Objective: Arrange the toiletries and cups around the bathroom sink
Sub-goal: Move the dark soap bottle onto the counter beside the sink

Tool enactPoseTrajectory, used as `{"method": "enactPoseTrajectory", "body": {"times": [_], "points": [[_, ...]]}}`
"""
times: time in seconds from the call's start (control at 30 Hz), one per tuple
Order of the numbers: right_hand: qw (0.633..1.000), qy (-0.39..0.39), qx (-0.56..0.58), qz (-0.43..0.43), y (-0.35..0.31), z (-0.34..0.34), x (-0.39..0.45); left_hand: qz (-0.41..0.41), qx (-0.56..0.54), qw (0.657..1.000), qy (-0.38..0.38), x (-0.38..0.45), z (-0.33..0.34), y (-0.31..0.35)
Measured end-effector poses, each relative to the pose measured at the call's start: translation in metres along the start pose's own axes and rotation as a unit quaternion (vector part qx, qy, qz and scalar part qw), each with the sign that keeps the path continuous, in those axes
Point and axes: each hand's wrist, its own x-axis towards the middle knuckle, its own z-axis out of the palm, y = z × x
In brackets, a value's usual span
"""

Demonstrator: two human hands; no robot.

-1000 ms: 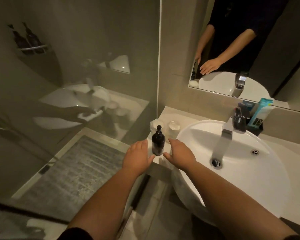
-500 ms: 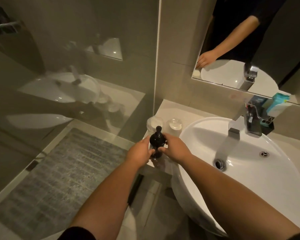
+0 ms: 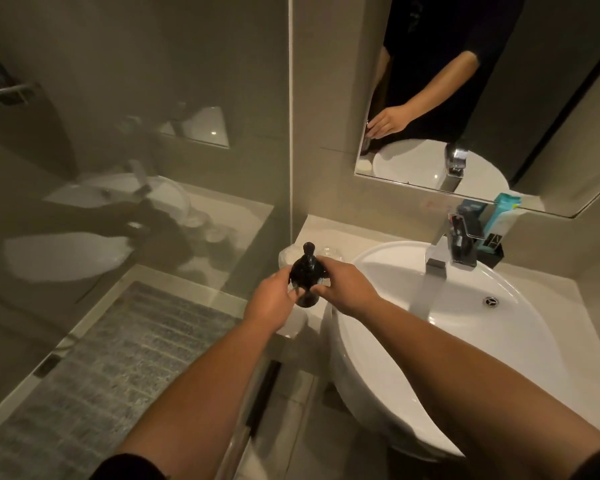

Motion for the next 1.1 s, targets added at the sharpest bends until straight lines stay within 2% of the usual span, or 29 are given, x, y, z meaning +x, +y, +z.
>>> {"method": "enactPoseTrajectory", "body": {"times": [0.17,0.4,0.77,1.1], "points": [[0.998,0.056,-0.009,-0.019,-0.024,-0.058,0.002,0.056,-0.001,0.997,0.044,0.018,-0.035,0.047],[0.993,0.113,-0.014,0.002,-0.015,-0.104,0.017,0.103,0.005,0.994,0.044,0.057,-0.041,0.092],[0.995,0.09,0.006,0.036,0.068,-0.125,0.093,0.093,0.027,0.995,0.023,0.15,0.019,0.118],[0.995,0.052,0.019,0.085,0.126,-0.104,0.151,0.058,0.018,0.998,-0.033,0.218,0.067,0.091]]}}
